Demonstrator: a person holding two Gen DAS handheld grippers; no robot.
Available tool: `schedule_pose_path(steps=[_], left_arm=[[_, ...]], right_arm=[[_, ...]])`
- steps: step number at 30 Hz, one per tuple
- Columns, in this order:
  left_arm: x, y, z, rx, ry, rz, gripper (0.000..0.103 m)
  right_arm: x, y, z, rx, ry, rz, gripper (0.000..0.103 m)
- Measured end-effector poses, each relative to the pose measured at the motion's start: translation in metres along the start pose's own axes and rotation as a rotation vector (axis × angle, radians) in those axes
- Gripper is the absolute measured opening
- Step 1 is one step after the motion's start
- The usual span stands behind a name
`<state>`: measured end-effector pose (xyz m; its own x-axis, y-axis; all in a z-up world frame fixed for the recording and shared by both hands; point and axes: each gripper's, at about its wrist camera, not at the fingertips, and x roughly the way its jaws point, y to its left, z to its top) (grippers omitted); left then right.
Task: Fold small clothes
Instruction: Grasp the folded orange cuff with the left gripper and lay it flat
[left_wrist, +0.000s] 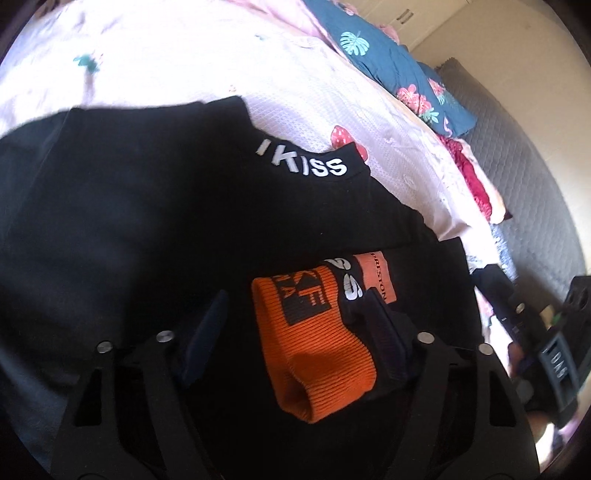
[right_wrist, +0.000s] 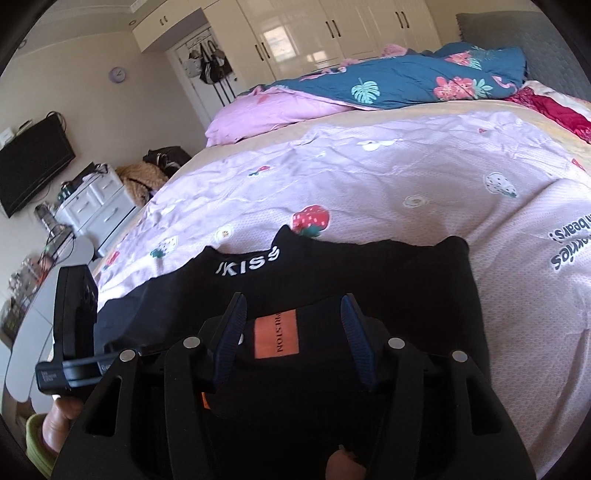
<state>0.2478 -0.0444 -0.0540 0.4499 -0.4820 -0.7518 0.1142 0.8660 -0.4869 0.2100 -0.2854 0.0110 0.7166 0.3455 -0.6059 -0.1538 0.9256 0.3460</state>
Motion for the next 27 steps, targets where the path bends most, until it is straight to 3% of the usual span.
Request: schedule_pose_path(steps=[3, 6, 18, 22, 27], left_arm=[[0.005, -0.008, -0.001, 0.032, 0.002, -0.001, 0.02], [0.005, -0.014, -0.003, 0.063, -0.012, -0.01, 0.009], [-0.094, -0.047, 0.009, 0.124, -0.223, -0.179, 0.006], [-0.115, -0.051, 0.008, 0.135, -0.285, -0.158, 0.006], [-0.119, -0.041, 0.008, 0.093, -0.299, -0.137, 0.006]], right_arm=[[-0.004, -0.008, 0.004, 0.028, -0.016, -0.01, 0.052], [-0.01, -0.02, 0.009, 0.057, -0.034, -0.022, 0.052], [-0.035, -0.055, 0.022, 0.115, -0.132, -0.139, 0.052], [-0.031, -0.056, 0.022, 0.095, -0.126, -0.161, 0.052], [-0.03, -0.057, 0.022, 0.085, -0.121, -0.164, 0.052]])
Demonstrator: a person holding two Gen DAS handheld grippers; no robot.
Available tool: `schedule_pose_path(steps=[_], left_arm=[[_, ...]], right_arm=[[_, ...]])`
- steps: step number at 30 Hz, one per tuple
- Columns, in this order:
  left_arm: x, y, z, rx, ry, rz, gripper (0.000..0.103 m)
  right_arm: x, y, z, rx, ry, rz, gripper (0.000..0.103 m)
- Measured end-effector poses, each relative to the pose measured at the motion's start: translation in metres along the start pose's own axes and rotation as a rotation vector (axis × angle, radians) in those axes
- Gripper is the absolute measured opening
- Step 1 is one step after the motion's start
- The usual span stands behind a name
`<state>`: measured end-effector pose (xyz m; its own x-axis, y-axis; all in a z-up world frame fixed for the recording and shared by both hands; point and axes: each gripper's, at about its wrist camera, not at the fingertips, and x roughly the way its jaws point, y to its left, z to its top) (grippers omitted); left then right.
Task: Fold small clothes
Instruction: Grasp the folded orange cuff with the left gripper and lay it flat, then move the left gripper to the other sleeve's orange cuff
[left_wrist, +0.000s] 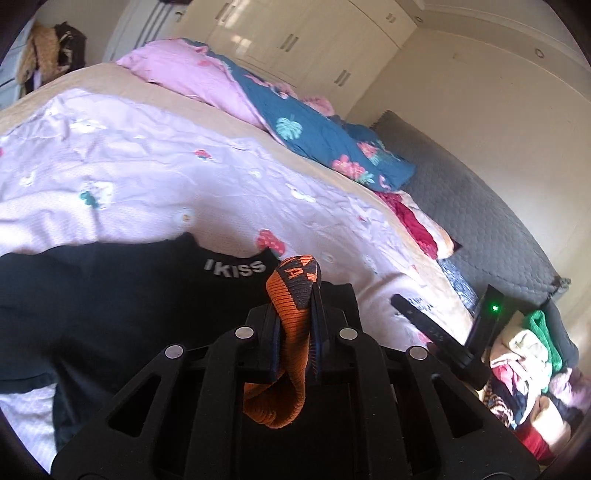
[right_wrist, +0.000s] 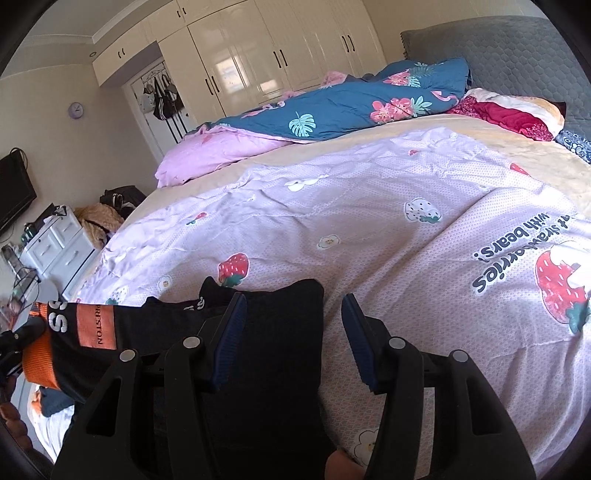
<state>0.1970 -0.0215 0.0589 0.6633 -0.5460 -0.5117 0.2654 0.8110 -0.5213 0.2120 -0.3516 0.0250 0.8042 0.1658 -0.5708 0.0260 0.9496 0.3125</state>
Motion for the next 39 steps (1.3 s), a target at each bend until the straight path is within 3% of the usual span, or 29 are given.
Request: schedule_pose_path(steps=[6, 17, 28, 33, 36, 39], left_arm=[[-0.004, 0.037, -0.012, -0.076, 0.033, 0.067, 0.006], [0.004, 0.073, -0.022, -0.127, 0.079, 0.17, 0.008], [-0.005, 0.072, -0.02, -0.02, 0.024, 0.36, 0.024], [0.02, 0.073, -0.032, -0.015, 0.119, 0.336, 0.031], [0.037, 0.08, -0.046, -0.014, 0.192, 0.383, 0.032], [0.044, 0.086, -0.057, 0.004, 0.216, 0.428, 0.033]], right_arm=[[0.003, 0.002, -0.001, -0.009, 0.026, 0.013, 0.052], [0.017, 0.041, -0.018, -0.157, 0.099, 0.054, 0.052], [0.035, 0.079, -0.049, -0.269, 0.223, 0.121, 0.053], [0.038, 0.086, -0.058, -0.3, 0.262, 0.116, 0.054], [0.041, 0.085, -0.062, -0.3, 0.284, 0.109, 0.054], [0.047, 0.082, -0.066, -0.296, 0.316, 0.078, 0.056]])
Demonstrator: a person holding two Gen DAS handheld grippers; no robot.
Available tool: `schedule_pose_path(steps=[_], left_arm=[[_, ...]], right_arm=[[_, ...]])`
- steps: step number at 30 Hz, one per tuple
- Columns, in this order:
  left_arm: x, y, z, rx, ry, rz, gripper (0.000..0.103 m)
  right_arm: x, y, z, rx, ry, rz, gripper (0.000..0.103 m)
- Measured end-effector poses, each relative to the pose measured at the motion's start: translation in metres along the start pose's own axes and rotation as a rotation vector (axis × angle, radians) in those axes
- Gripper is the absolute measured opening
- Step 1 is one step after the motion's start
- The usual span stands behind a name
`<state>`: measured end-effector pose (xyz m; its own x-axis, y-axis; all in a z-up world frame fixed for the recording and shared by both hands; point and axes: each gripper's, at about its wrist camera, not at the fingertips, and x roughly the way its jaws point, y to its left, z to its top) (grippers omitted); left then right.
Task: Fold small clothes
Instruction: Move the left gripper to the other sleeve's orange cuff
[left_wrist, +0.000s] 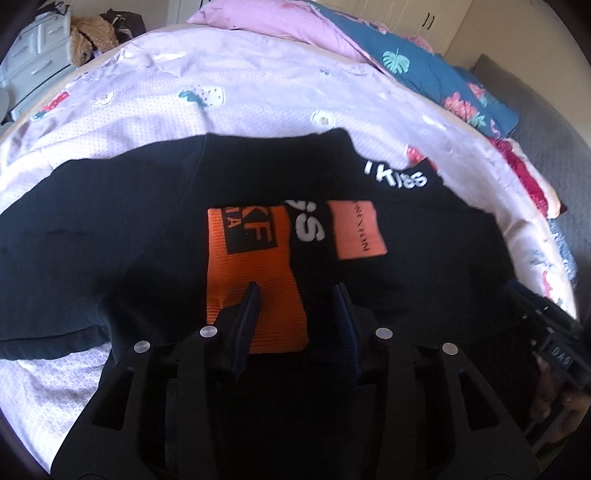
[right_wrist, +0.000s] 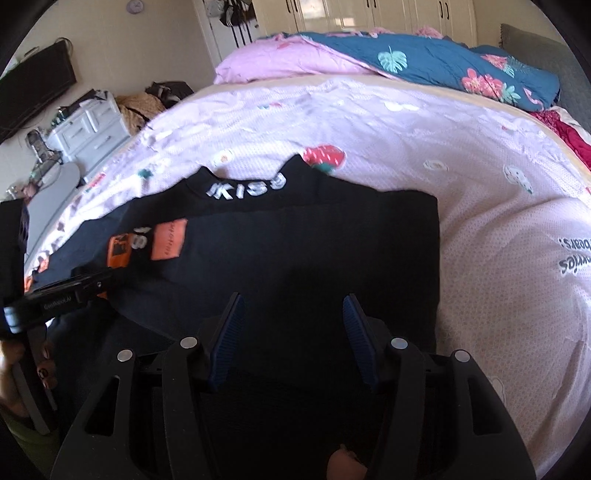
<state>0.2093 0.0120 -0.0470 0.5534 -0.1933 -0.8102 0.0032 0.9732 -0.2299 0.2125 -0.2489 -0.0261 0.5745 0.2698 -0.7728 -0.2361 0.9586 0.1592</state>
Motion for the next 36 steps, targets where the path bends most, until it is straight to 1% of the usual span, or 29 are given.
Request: schedule_pose_path(steps=[3, 4, 5, 6, 8, 9, 11, 12, 13, 14, 15, 16, 17, 22, 25, 30, 34, 36], left_arm=[[-0.001, 0.0, -0.004, 0.006, -0.017, 0.01, 0.034], [-0.002, 0.0, -0.005, 0.006, -0.022, 0.0, 0.035], [-0.004, 0.002, -0.006, 0.001, -0.026, -0.015, 0.037], [-0.006, 0.003, -0.006, -0.007, -0.03, -0.021, 0.037], [-0.012, 0.004, -0.005, -0.021, -0.043, -0.019, 0.038], [-0.018, 0.005, -0.005, -0.02, -0.06, -0.01, 0.044], [-0.027, 0.004, -0.005, -0.008, -0.083, 0.012, 0.052], [-0.032, 0.004, -0.005, -0.005, -0.094, 0.019, 0.052], [-0.035, 0.004, -0.005, -0.005, -0.101, 0.023, 0.053], [-0.038, 0.005, -0.006, -0.007, -0.107, 0.025, 0.053], [-0.042, 0.006, -0.006, -0.011, -0.111, 0.026, 0.061], [-0.044, 0.007, -0.007, -0.015, -0.116, 0.031, 0.074], [-0.047, 0.008, -0.008, -0.019, -0.127, 0.042, 0.094], [-0.055, 0.007, -0.01, -0.006, -0.141, 0.064, 0.094], [-0.058, 0.008, -0.012, -0.009, -0.142, 0.096, 0.094], [-0.063, 0.022, -0.016, -0.068, -0.14, 0.132, 0.094], [-0.069, 0.037, -0.018, -0.116, -0.149, 0.154, 0.094], [-0.074, 0.044, -0.018, -0.134, -0.16, 0.179, 0.094]], right_arm=[[0.017, -0.006, -0.006, 0.015, 0.083, -0.045, 0.058], [0.018, -0.006, -0.007, 0.013, 0.087, -0.048, 0.058], [0.017, -0.003, -0.008, -0.001, 0.08, -0.057, 0.058], [0.015, -0.002, -0.007, -0.009, 0.072, -0.057, 0.059], [0.008, 0.001, -0.006, -0.011, 0.04, -0.008, 0.06], [0.006, 0.002, -0.004, -0.007, 0.031, 0.005, 0.062], [-0.001, 0.006, -0.003, -0.015, -0.004, 0.028, 0.069], [-0.003, 0.009, -0.002, -0.024, -0.018, 0.029, 0.071], [-0.006, 0.011, -0.002, -0.031, -0.032, 0.03, 0.076], [-0.008, 0.013, -0.001, -0.035, -0.044, 0.03, 0.083], [-0.01, 0.016, 0.0, -0.039, -0.054, 0.031, 0.086], [-0.012, 0.018, 0.0, -0.043, -0.07, 0.034, 0.091], [-0.016, 0.018, -0.001, -0.043, -0.081, 0.035, 0.094], [-0.023, 0.022, 0.002, -0.036, -0.132, 0.045, 0.097], [-0.026, 0.024, 0.003, -0.031, -0.151, 0.046, 0.097], [-0.033, 0.032, 0.003, -0.038, -0.184, 0.054, 0.097], [-0.035, 0.044, 0.002, -0.057, -0.191, 0.06, 0.097], [-0.035, 0.05, 0.002, -0.061, -0.19, 0.066, 0.097]])
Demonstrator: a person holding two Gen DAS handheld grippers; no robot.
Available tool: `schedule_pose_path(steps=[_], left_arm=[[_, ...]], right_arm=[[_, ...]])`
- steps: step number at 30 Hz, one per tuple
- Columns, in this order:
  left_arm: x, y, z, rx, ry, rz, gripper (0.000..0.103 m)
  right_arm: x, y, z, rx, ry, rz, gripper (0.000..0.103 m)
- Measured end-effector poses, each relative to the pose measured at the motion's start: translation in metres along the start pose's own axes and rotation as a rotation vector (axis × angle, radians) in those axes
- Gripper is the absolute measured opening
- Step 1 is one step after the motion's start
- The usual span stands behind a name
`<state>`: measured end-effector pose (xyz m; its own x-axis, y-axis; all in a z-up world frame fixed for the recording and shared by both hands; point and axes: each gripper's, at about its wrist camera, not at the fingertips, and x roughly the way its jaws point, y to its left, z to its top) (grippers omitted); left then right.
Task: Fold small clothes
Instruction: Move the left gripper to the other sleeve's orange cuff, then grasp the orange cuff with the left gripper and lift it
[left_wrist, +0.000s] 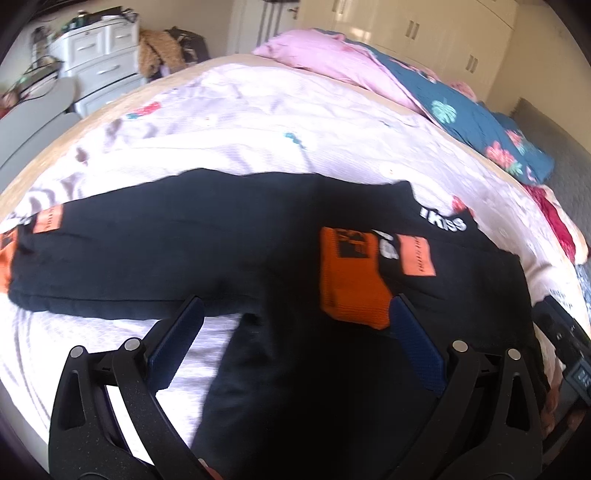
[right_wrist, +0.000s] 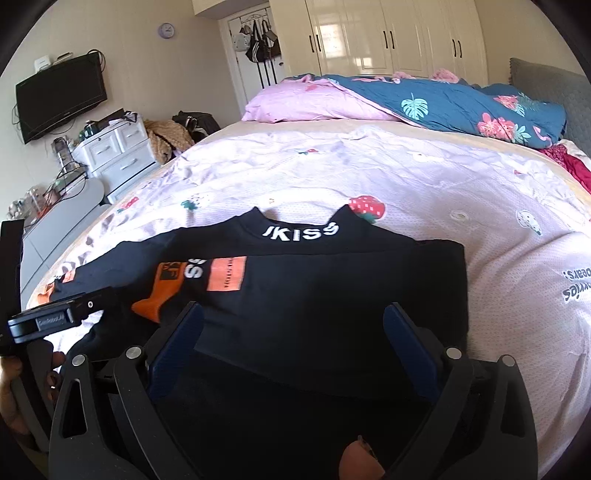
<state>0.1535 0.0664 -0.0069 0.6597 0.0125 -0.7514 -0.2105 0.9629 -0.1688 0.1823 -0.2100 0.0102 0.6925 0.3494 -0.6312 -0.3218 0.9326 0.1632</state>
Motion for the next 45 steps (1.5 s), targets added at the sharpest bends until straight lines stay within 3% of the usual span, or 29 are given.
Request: schedule_pose_path(steps=[23, 45], left_arm=[[-0.028, 0.07, 0.02, -0.162, -0.125, 0.21, 0.094], [-0.045, 0.174, 0.017, -0.498, -0.166, 0.387, 0.094]], right_arm=[[0.006, 0.1, 0.015, -0.152, 0.008, 0.085, 0.097], [0.06, 0.197, 0.039, -0.255, 0.101, 0.212, 0.097]])
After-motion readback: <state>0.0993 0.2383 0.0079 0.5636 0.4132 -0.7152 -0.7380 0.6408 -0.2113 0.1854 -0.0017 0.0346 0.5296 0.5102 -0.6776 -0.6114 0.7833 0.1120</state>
